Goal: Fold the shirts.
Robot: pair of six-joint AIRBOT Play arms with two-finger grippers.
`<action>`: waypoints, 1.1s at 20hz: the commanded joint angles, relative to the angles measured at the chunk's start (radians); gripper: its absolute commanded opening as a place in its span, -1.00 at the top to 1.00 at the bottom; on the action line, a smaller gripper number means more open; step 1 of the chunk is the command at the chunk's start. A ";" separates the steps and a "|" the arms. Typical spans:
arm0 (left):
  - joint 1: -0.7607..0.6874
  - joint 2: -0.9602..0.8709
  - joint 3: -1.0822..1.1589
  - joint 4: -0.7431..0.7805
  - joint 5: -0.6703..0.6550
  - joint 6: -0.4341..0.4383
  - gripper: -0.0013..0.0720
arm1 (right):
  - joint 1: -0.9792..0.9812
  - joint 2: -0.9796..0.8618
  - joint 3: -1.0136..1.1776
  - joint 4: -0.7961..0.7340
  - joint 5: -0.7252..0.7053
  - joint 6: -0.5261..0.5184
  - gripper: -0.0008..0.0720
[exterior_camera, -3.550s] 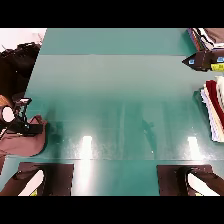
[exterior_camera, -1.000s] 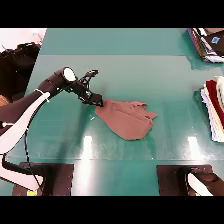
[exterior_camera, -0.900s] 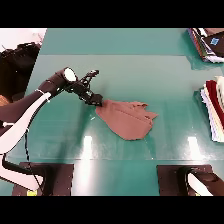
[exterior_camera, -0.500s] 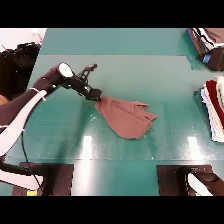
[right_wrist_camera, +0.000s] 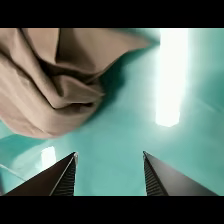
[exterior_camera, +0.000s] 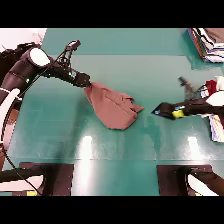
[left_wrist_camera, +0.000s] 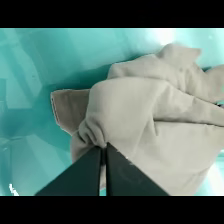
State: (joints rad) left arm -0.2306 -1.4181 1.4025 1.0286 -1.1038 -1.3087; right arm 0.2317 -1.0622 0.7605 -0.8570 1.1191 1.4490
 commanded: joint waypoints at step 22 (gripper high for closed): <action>0.004 0.520 0.239 -0.009 0.041 -0.054 0.89 | 0.104 0.077 0.714 -0.204 -0.033 -0.027 0.93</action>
State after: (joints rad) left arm -0.2272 -1.0328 1.5631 1.0267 -1.0729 -1.3449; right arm 0.3660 -1.1160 1.3430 -0.9623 1.0492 1.3899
